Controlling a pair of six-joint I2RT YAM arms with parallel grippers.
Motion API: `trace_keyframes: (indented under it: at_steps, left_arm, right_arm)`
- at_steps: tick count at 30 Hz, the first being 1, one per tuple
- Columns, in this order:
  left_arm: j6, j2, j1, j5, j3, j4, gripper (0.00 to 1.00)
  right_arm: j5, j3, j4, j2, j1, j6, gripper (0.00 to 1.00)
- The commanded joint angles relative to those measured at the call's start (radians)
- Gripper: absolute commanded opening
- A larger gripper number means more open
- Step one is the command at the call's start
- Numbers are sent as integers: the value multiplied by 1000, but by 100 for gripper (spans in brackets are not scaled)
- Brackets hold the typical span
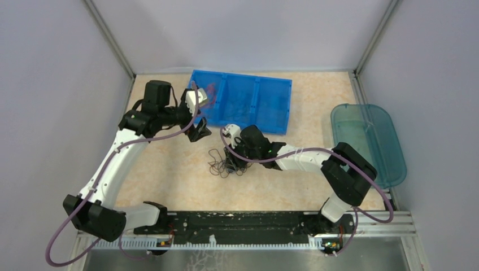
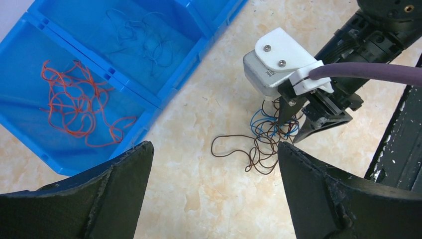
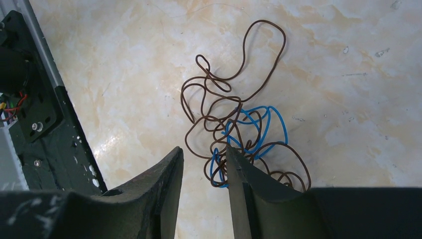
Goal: Untangle the cables
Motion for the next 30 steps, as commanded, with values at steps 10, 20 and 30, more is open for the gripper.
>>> trace_keyframes:
  at_steps: [10,20,30]
  left_arm:
    - [50,-35,4,50,-5,-27,100]
    - [49,-48,4,71,-8,-32,100]
    - [131,-98,1,130,-151,-45,98]
  right_arm:
    - [-35,47,-25,0,-18,-53,22]
    - [17,25,-11,-35,-21,-56,0]
    - [-38,-80,136,-276,-40,0,0]
